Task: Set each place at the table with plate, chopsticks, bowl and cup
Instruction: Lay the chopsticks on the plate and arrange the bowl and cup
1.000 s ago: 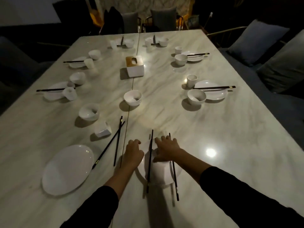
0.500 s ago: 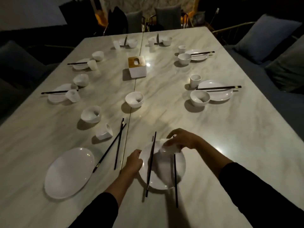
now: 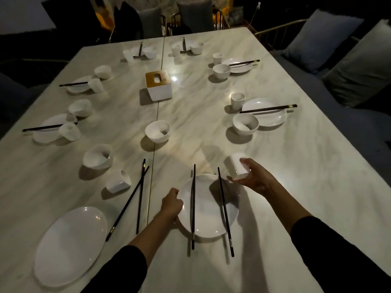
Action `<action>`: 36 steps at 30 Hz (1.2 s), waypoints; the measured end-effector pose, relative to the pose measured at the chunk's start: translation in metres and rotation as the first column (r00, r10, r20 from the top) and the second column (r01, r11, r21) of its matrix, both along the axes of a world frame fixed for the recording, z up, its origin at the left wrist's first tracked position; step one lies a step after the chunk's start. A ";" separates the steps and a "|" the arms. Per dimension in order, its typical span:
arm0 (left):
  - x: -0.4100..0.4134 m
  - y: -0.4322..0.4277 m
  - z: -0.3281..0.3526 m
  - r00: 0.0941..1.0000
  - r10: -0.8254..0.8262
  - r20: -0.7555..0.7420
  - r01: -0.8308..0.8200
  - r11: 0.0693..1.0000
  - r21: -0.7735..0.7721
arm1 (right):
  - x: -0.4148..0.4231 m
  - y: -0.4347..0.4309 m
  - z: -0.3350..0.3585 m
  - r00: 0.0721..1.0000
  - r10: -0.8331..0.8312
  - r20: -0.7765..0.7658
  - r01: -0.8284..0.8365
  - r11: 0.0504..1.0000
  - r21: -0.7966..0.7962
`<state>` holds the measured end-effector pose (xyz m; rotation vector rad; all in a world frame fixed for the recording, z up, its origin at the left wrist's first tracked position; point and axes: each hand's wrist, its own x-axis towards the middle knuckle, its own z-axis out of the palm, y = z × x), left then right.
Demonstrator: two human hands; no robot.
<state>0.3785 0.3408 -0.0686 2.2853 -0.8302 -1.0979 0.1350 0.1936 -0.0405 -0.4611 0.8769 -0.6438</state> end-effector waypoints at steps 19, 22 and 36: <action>0.132 -0.193 0.009 0.916 0.039 0.399 -0.005 0.996 -0.086 | 0.017 -0.029 -0.034 0.683 -0.209 -0.700 -0.466 0.614 -0.638; 0.135 -0.193 0.004 0.921 0.088 0.379 -0.027 0.986 -0.163 | 0.015 -0.029 -0.032 0.667 -0.222 -0.712 -0.503 0.571 -0.649; 0.062 -0.064 0.013 0.970 -0.011 0.243 0.076 0.963 -0.257 | 0.015 -0.012 -0.017 0.639 -0.085 -0.764 -0.583 0.594 -0.554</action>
